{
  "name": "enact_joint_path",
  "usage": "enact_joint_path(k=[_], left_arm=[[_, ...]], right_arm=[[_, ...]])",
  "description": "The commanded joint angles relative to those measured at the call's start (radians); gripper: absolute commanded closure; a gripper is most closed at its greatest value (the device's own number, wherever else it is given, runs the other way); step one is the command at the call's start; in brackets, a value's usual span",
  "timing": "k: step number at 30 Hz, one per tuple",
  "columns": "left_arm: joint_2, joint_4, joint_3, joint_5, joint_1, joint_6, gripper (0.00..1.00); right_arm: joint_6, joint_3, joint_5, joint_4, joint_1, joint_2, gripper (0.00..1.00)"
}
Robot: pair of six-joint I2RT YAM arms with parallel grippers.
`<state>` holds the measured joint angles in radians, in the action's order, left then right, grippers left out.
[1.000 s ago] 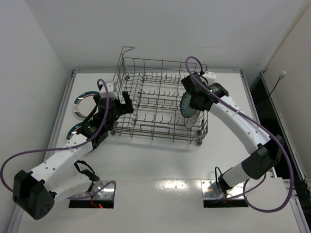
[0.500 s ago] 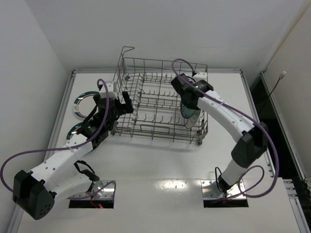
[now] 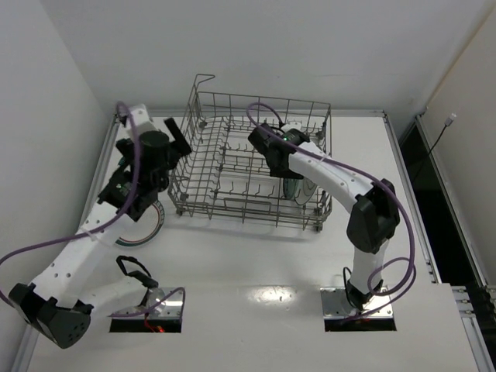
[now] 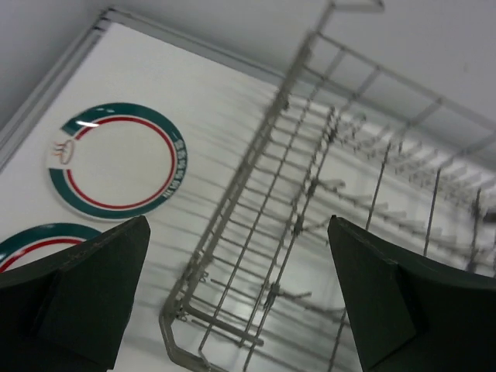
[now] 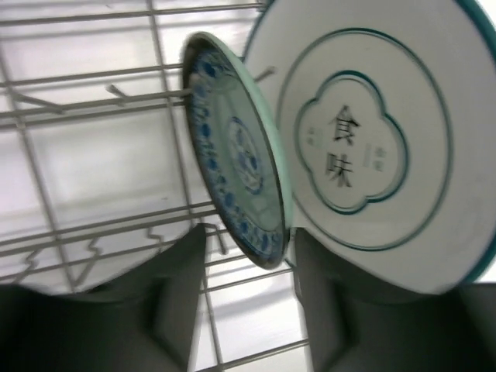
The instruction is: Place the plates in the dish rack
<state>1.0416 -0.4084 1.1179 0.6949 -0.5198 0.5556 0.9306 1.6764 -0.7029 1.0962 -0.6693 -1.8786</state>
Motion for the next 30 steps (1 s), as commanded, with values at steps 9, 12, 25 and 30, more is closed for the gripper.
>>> enact_joint_path(k=[9,12,25,30], left_arm=[[0.257,-0.245,0.264,-0.020,0.395,0.241,0.01],[0.475,-0.267,0.394,-0.217,0.519,0.231,0.01],[0.986,-0.253,0.631,-0.402,0.524,-0.009,0.04],[1.038,-0.211,0.565,-0.402,0.514,-0.054,0.04]], right_arm=[[-0.156,-0.067,0.100,-0.278,0.000,0.332,0.20],[-0.183,-0.237,0.128,-0.401,0.020,0.440,0.20],[-0.239,-0.440,0.298,-0.545,0.161,0.549,0.20],[-0.239,-0.463,0.338,-0.556,0.201,0.558,0.20]])
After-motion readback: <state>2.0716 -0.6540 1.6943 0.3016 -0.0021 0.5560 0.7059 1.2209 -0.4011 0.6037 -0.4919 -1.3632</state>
